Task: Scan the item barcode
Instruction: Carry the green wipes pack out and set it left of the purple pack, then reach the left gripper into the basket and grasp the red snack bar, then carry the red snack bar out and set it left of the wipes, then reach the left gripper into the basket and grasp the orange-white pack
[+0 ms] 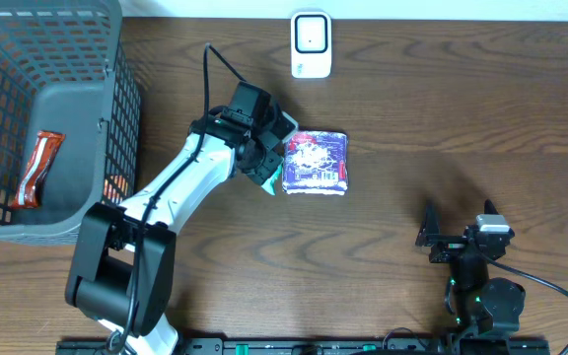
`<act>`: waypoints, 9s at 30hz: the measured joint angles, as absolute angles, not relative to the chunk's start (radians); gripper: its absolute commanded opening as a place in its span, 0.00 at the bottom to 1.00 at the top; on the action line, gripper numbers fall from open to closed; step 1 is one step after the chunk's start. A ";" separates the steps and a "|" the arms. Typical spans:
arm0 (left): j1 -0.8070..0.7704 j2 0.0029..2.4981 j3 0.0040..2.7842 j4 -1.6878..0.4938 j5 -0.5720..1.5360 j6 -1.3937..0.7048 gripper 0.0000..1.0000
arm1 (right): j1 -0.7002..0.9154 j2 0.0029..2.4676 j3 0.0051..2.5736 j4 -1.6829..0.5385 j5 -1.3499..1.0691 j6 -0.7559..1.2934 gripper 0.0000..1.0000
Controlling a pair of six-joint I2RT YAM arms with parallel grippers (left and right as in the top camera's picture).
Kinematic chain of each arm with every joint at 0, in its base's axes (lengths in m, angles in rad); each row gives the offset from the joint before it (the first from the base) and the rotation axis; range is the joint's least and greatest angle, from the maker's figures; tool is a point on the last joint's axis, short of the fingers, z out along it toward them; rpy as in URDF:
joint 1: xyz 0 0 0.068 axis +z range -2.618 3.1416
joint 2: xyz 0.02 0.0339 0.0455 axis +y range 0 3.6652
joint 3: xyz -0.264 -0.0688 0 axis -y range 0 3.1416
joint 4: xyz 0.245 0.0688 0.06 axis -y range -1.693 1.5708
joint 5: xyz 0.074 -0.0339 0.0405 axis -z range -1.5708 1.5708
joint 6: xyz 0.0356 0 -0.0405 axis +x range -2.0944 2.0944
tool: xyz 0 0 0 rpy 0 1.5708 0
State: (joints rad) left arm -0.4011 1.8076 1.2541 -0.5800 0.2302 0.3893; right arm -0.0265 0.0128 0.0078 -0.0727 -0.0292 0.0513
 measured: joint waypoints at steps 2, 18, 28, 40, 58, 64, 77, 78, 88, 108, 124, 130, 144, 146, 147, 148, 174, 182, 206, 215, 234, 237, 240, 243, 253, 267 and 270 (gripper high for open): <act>-0.401 1.806 1.254 -0.580 0.281 0.389 0.38 | -0.027 0.013 0.008 -0.073 -0.029 0.051 0.99; -0.183 1.327 1.409 -0.303 0.385 0.178 1.00 | -0.027 0.013 0.008 -0.073 -0.029 0.051 0.99; 0.234 1.186 1.427 -0.497 0.250 -0.009 0.98 | -0.027 0.013 0.008 -0.073 -0.029 0.051 0.99; 0.448 1.378 1.422 -0.641 -0.004 -0.022 0.98 | -0.027 0.013 0.008 -0.073 -0.029 0.051 0.99; 0.450 1.683 1.419 -0.657 -0.248 0.215 0.96 | -0.027 0.013 0.008 -0.073 -0.029 0.051 0.99; 0.462 1.797 1.418 -0.683 -0.266 0.237 0.95 | -0.027 0.013 0.008 -0.073 -0.029 0.051 0.99; 0.528 1.950 1.414 -0.673 -0.266 0.241 0.95 | -0.027 0.013 0.008 -0.073 -0.029 0.051 0.99; 0.528 1.958 1.414 -0.670 -0.262 0.241 0.94 | -0.027 0.013 0.008 -0.073 -0.029 0.051 0.99; 0.529 2.006 1.415 -0.641 -0.232 0.241 0.43 | -0.027 0.013 0.008 -0.073 -0.029 0.051 0.99; 0.435 1.837 1.402 -0.650 0.010 0.120 0.07 | -0.027 0.013 0.008 -0.073 -0.029 0.051 0.99; 0.191 1.140 1.405 -0.423 0.332 -0.065 0.07 | -0.027 0.013 0.008 -0.073 -0.029 0.051 0.99; 0.025 1.124 1.405 -0.537 0.368 -0.207 0.07 | -0.027 0.013 0.008 -0.072 -0.029 0.051 0.99; -0.223 1.533 1.405 -0.727 0.181 -0.296 0.07 | -0.027 0.013 0.008 -0.073 -0.029 0.051 0.99; -0.234 1.609 1.405 -0.738 0.133 -0.297 0.07 | -0.027 0.013 0.008 -0.073 -0.029 0.051 0.99; -0.239 1.646 1.405 -0.742 0.109 -0.299 0.07 | -0.027 0.013 0.008 -0.073 -0.029 0.051 0.99; -0.242 1.682 1.405 -0.746 0.086 -0.300 0.08 | -0.027 0.013 0.008 -0.073 -0.029 0.051 0.99; -0.238 1.641 1.424 -0.728 -0.016 -0.315 0.84 | -0.027 0.013 0.008 -0.073 -0.029 0.051 0.99; -0.107 1.275 1.459 -0.470 -0.122 -0.314 0.84 | -0.027 0.013 0.008 -0.073 -0.029 0.051 0.99; 0.516 1.435 1.468 -0.630 0.065 -0.237 0.96 | -0.027 0.013 0.008 -0.073 -0.029 0.051 0.99; 0.551 1.558 1.468 -0.716 0.129 -0.108 0.96 | -0.027 0.013 0.008 -0.072 -0.029 0.051 0.99; 0.566 1.891 1.432 -0.957 0.245 0.139 0.96 | -0.027 0.013 0.008 -0.073 -0.029 0.051 0.99; 0.566 1.938 1.431 -0.977 0.284 0.159 0.96 | -0.027 0.013 0.008 -0.073 -0.029 0.051 0.99; 0.566 1.969 1.431 -0.997 0.311 0.170 0.95 | -0.027 0.013 0.008 -0.073 -0.029 0.051 0.99; 0.566 1.996 1.433 -1.021 0.321 0.186 0.90 | -0.027 0.013 0.008 -0.073 -0.029 0.051 0.99; 0.561 2.030 1.452 -1.059 0.375 0.193 0.07 | -0.027 0.013 0.008 -0.073 -0.029 0.051 0.99; 0.563 1.826 1.832 -0.968 0.388 -0.062 0.06 | -0.027 0.013 0.008 -0.073 -0.029 0.051 0.99; 0.563 1.669 1.859 -0.887 0.401 -0.086 0.07 | -0.027 0.013 0.008 -0.073 -0.029 0.051 0.99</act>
